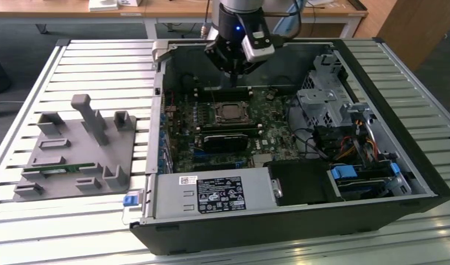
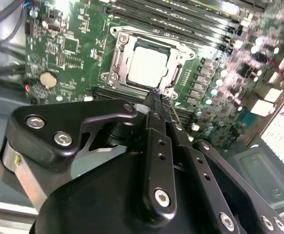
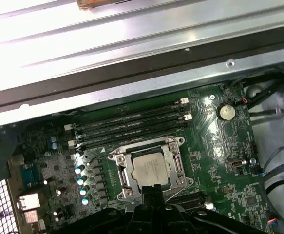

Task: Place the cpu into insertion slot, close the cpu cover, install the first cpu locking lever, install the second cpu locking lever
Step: 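Install the first cpu locking lever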

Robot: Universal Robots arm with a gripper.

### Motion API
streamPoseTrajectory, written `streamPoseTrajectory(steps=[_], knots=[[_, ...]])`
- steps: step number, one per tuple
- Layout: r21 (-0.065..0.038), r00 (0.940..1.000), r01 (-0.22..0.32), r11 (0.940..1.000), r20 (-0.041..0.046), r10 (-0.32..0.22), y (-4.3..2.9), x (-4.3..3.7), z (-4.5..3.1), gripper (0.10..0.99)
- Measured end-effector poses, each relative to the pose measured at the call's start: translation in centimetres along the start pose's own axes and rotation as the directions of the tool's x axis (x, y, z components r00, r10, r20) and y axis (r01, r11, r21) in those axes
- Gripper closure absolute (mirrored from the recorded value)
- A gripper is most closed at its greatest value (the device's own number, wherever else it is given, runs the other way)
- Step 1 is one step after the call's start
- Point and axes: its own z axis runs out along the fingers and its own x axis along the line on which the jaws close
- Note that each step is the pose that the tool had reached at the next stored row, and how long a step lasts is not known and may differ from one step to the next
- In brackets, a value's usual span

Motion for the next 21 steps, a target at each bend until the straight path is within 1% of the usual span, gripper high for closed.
streamPoseTrajectory(steps=[2,4,6,9,10,11,12,13,14,17,21], knots=[[0.0,0.9993,0.038,0.9993,-0.0003,-0.038,0.0,0.0,0.0,0.98],[0.0,0.9973,0.074,0.9973,-0.0006,-0.074,0.0,0.0,0.01,0.98],[0.0,0.9939,0.11,0.9939,-0.0009,-0.11,0.0,0.0,0.01,0.98],[-0.002,0.9869,0.161,0.9869,-0.0015,-0.161,0.0,0.0,0.02,0.98],[-0.005,0.985,0.173,0.9849,-0.0017,-0.173,0.0,-0.02,0.03,0.98],[-0.013,0.9836,0.18,0.9835,-0.0022,-0.18,0.0,-0.02,0.04,0.98],[-0.027,0.9825,0.186,0.9822,-0.003,-0.186,0.01,-0.03,0.04,0.98],[-0.045,0.9819,0.189,0.9809,-0.004,-0.19,0.01,-0.03,0.04,0.98],[-0.055,0.9815,0.191,0.98,-0.0046,-0.192,0.01,-0.03,0.06,0.98],[-0.055,0.9806,0.196,0.9792,-0.0045,-0.196,-0.01,0.03,0.18,0.98],[-0.055,0.9794,0.201,0.978,-0.0046,-0.202,-0.15,0.58,0.5,0.98]])
